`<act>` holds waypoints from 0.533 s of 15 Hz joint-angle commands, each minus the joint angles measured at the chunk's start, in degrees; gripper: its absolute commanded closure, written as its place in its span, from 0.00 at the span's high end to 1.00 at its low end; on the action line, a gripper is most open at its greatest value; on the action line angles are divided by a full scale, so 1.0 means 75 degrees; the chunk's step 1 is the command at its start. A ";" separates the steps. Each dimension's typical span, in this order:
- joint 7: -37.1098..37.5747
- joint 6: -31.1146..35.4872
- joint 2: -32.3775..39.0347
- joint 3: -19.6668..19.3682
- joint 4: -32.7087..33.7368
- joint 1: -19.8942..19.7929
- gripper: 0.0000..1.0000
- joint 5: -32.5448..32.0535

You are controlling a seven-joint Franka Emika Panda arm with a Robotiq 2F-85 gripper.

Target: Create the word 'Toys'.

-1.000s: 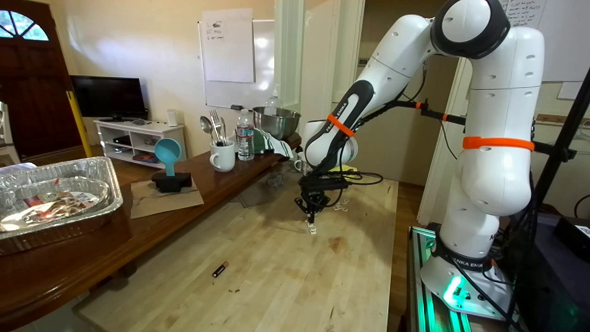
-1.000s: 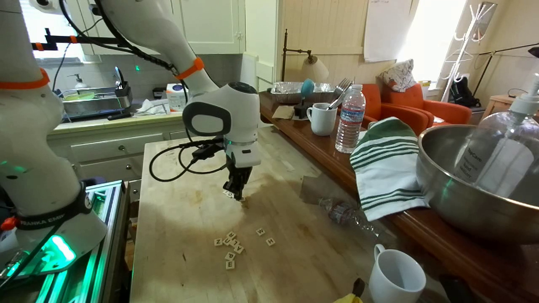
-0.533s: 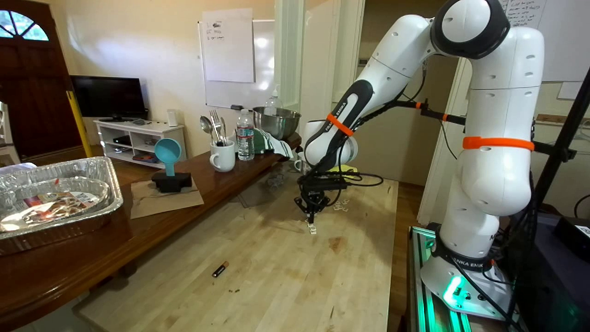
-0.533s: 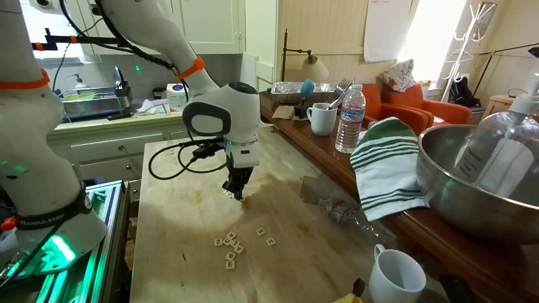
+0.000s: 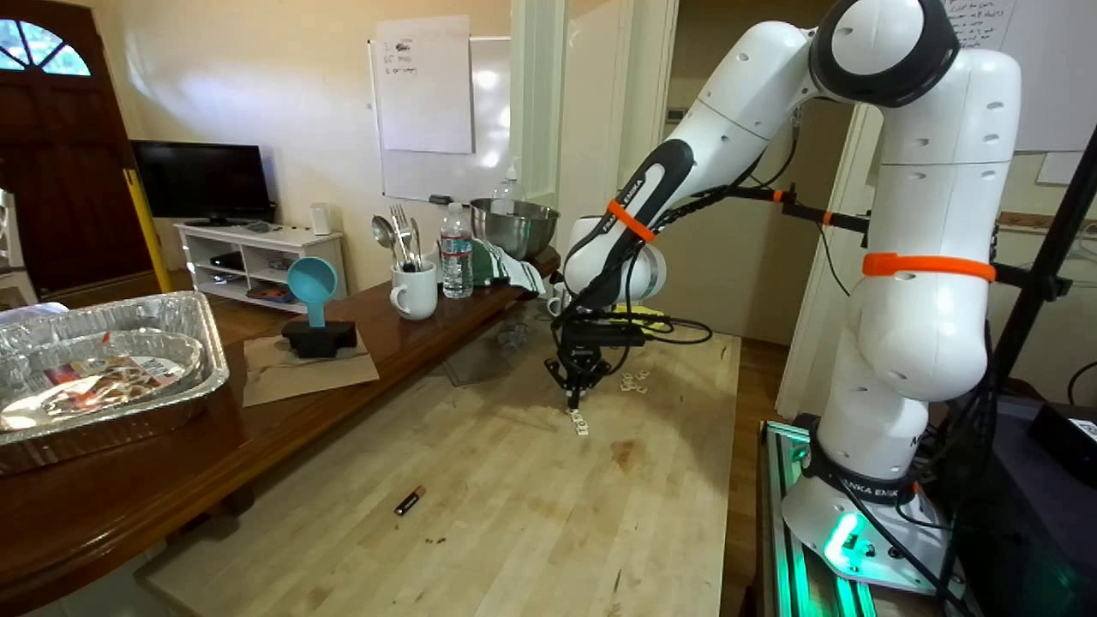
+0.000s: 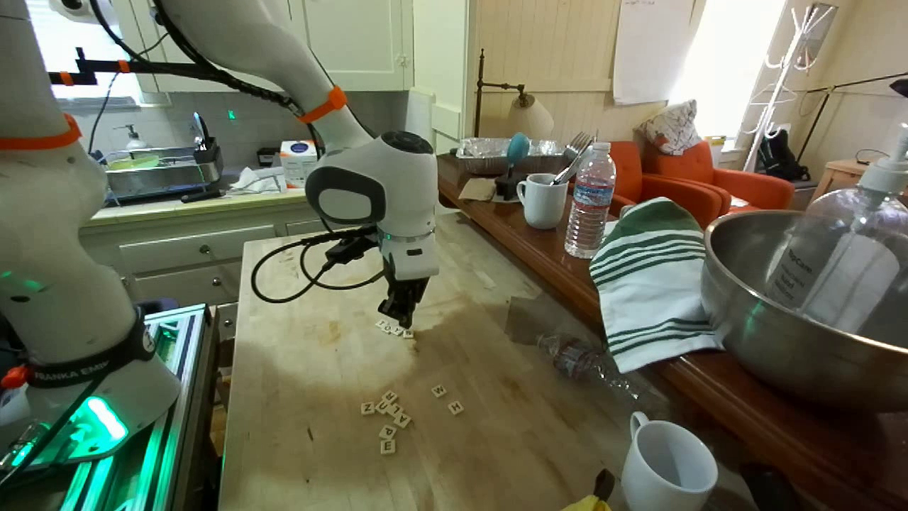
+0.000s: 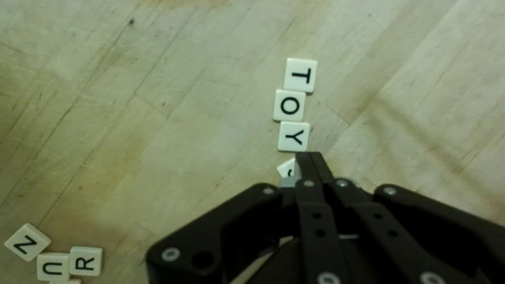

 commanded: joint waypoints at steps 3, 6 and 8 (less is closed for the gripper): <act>-0.1761 -0.0074 -0.0425 0.0063 -0.0212 -0.0069 0.00 -0.0008; -0.2896 -0.0087 -0.0390 0.0036 -0.0237 -0.0103 0.00 -0.0185; -0.3686 -0.0119 -0.0356 0.0028 -0.0283 -0.0134 0.00 -0.0250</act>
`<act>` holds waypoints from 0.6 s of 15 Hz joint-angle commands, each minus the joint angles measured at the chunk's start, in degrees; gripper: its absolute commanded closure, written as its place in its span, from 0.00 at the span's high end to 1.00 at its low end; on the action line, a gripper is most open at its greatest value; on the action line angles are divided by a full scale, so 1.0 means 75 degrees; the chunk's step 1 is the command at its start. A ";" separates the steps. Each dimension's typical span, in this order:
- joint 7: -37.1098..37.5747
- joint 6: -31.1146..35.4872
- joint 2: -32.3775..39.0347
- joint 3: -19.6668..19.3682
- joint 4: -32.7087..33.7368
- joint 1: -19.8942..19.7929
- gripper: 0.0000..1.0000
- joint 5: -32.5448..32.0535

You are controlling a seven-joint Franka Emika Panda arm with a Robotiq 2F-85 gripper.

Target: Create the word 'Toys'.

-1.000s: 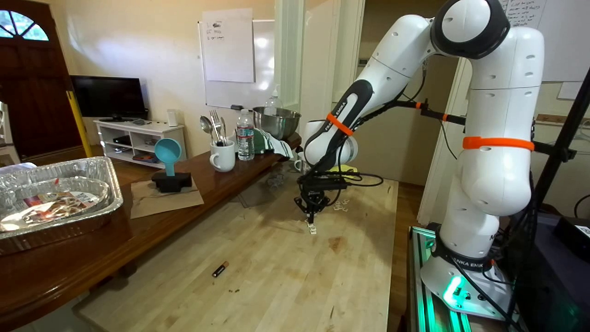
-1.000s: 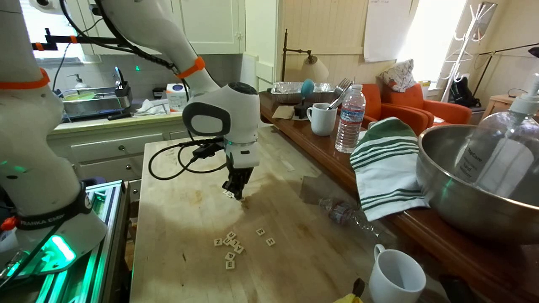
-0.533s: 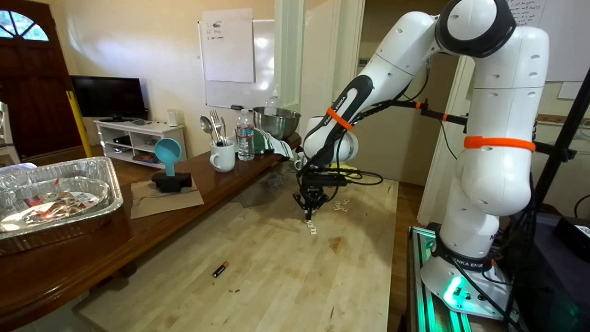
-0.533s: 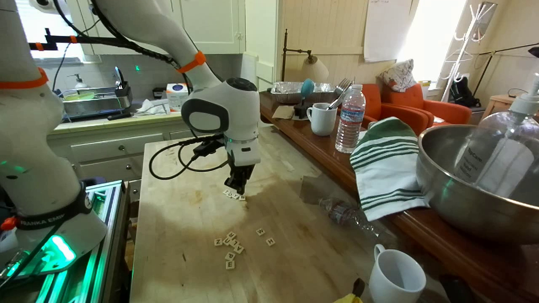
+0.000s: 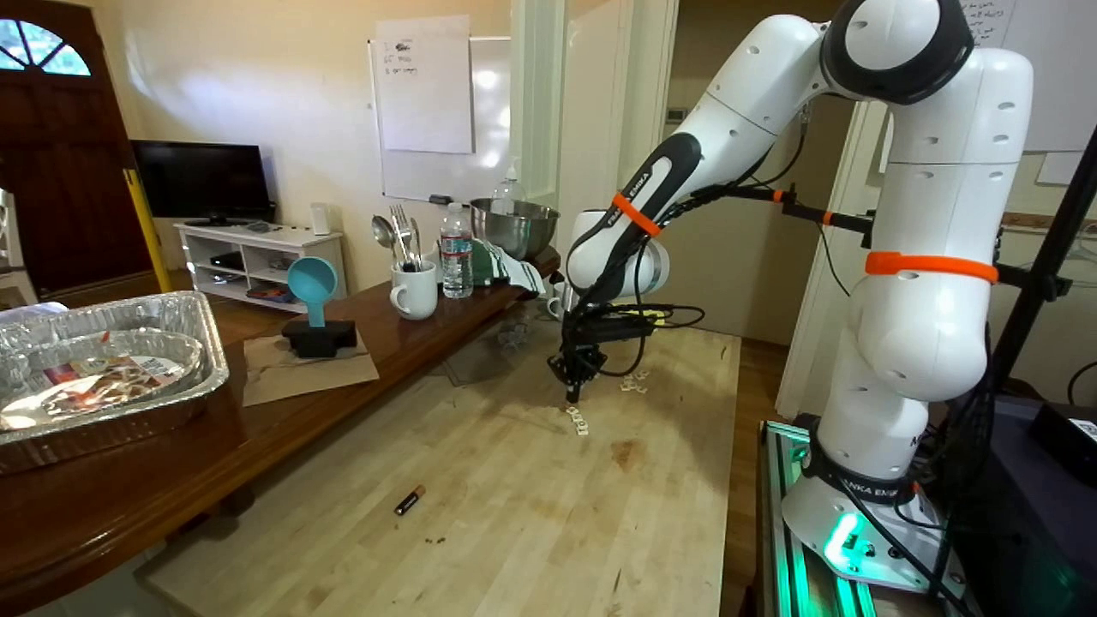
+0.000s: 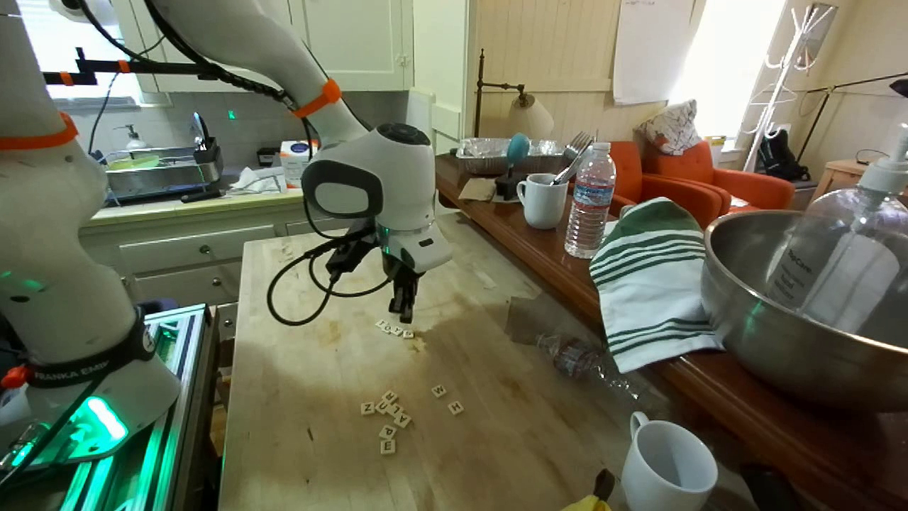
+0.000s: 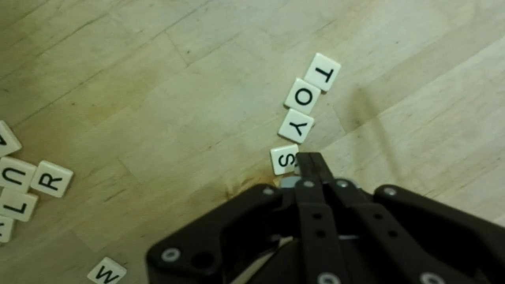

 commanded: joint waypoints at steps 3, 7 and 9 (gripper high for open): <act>-0.2026 -0.0027 -0.0035 -0.0013 -0.0249 -0.0164 0.00 -0.0529; -0.3241 0.0247 0.0066 0.0021 -0.0300 -0.0203 0.00 -0.0998; -0.3862 0.0379 0.0091 0.0066 -0.0319 -0.0203 0.00 -0.1135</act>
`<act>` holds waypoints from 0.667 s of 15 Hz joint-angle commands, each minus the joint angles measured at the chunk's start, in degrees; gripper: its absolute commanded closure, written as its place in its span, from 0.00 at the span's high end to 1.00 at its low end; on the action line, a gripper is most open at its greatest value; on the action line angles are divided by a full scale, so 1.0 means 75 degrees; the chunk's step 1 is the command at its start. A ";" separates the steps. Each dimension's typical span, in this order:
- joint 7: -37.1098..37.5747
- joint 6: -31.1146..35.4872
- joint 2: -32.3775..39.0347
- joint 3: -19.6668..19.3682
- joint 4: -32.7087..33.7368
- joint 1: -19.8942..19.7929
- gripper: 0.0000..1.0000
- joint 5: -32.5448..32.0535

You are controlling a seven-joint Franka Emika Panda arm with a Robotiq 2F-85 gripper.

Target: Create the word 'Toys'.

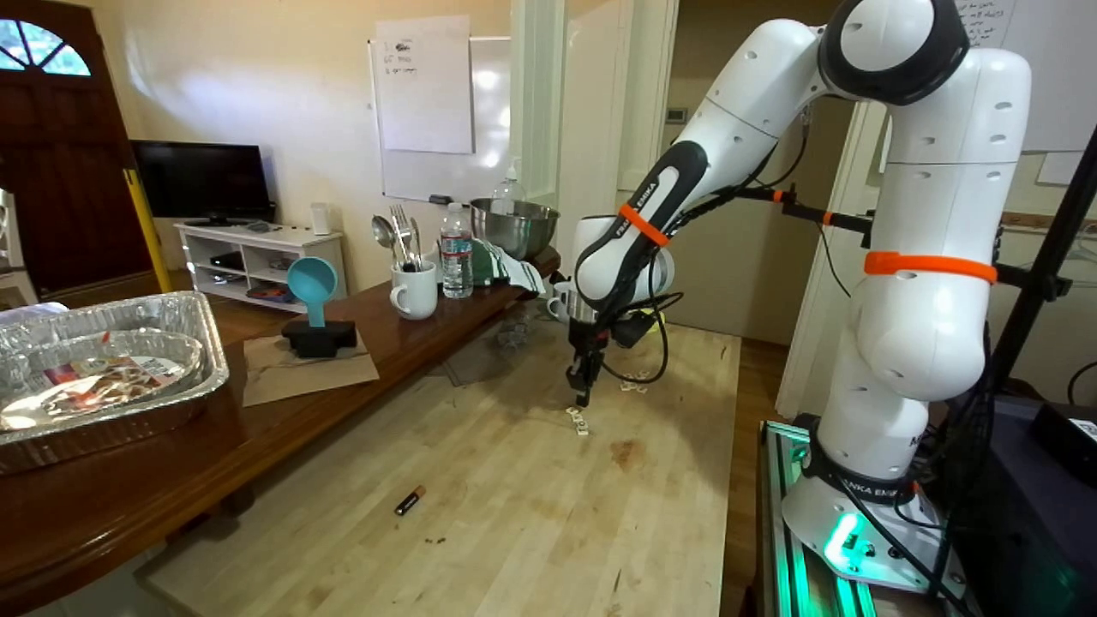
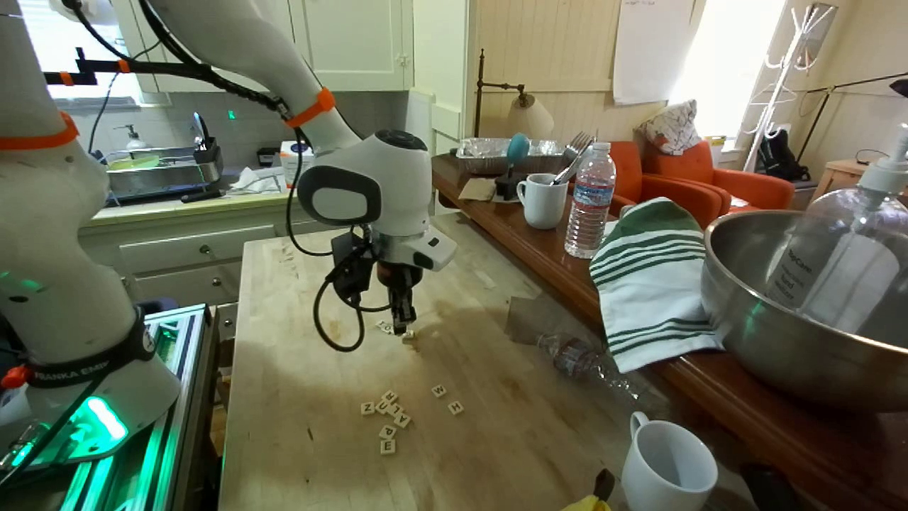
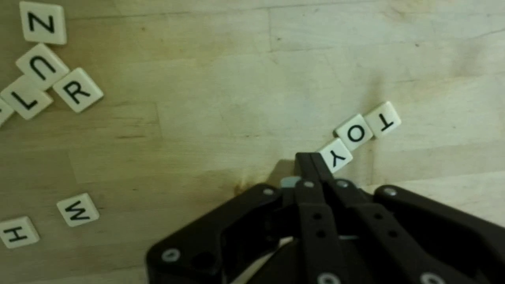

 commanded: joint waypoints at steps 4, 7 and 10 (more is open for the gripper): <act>-0.2289 0.0715 0.0205 0.0183 -0.0141 -0.0120 0.00 -0.0350; -0.3497 0.1106 0.0312 0.0323 -0.0151 -0.0186 0.00 -0.0215; -0.4507 0.1311 0.0458 0.0476 -0.0155 -0.0286 0.00 -0.0129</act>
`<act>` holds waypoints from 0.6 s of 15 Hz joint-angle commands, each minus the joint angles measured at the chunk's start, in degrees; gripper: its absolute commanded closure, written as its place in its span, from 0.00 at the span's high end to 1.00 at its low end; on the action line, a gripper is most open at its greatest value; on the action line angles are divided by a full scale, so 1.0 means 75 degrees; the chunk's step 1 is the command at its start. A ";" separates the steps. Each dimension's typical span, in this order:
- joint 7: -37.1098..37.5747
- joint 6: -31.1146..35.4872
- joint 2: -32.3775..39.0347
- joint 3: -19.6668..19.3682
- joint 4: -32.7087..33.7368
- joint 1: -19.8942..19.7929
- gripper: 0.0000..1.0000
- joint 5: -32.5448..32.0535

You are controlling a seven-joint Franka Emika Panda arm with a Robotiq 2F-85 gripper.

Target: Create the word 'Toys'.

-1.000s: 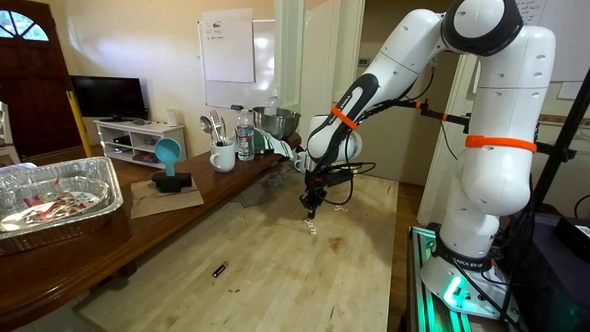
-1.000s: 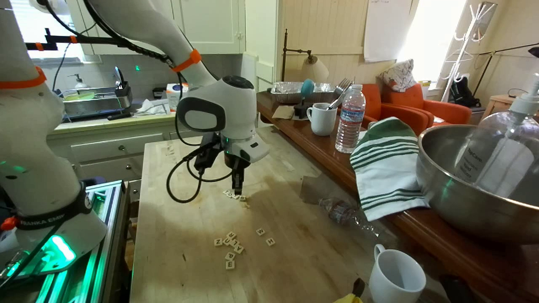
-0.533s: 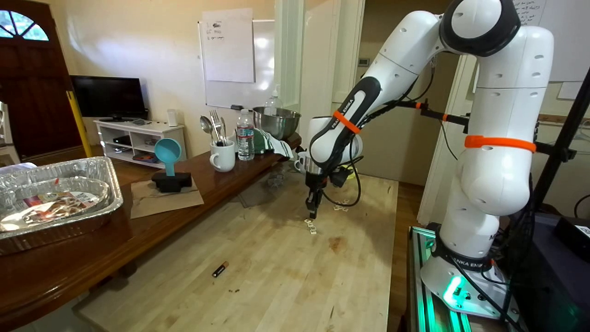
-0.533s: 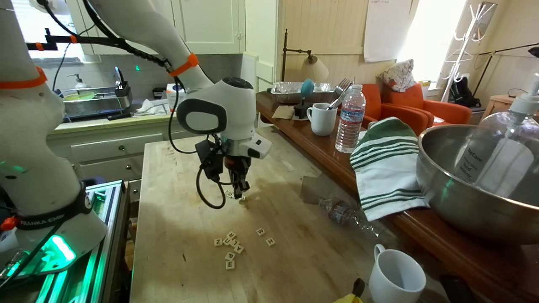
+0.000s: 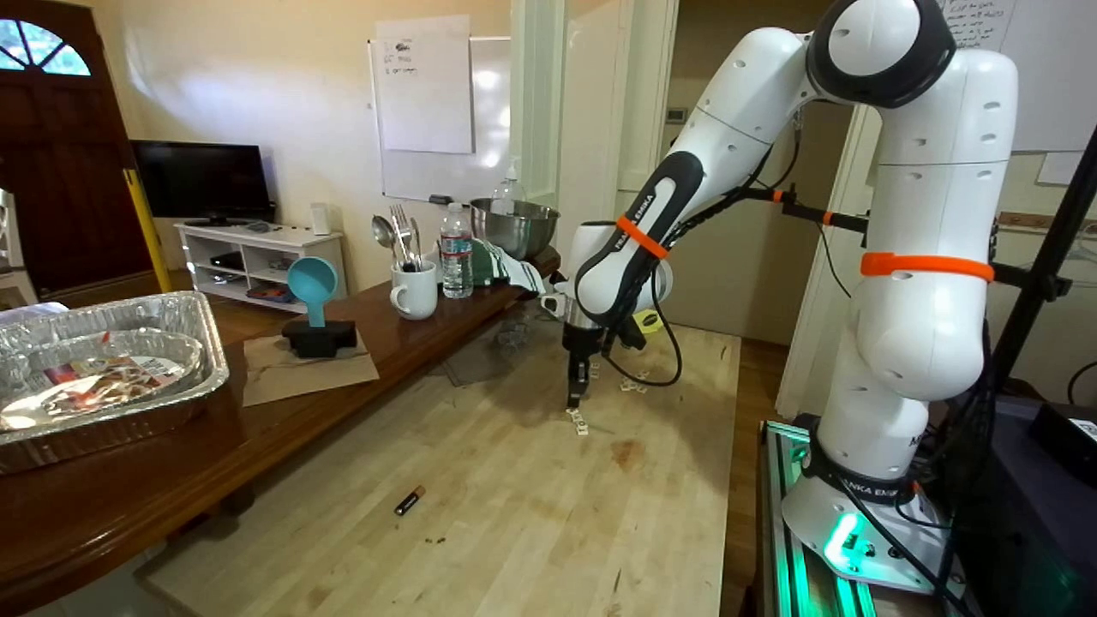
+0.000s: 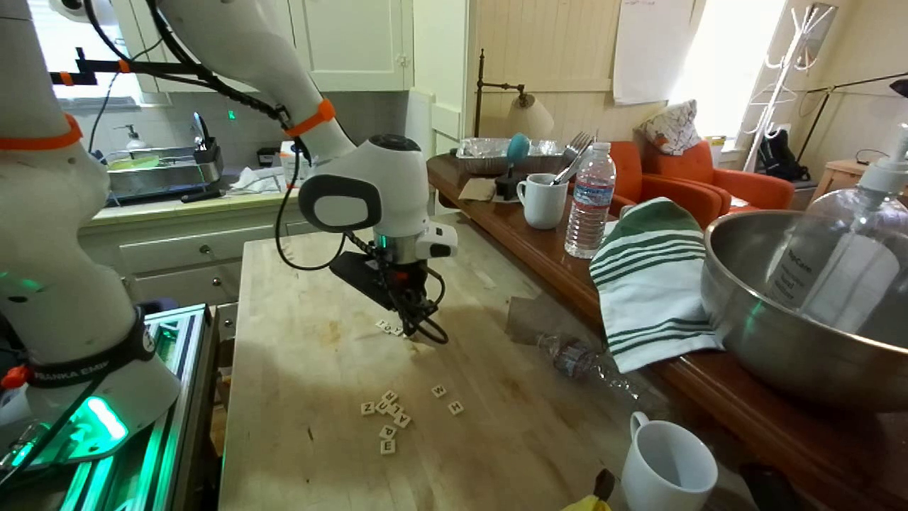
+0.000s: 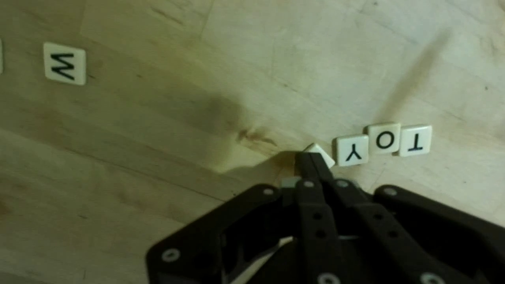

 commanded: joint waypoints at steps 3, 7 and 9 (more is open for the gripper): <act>-0.1561 0.0371 0.0248 0.0295 -0.0121 -0.0301 0.00 0.0045; -0.1760 0.0403 0.0233 0.0212 -0.0133 -0.0318 0.00 -0.0124; -0.1584 0.0408 0.0224 0.0175 -0.0156 -0.0322 0.00 -0.0128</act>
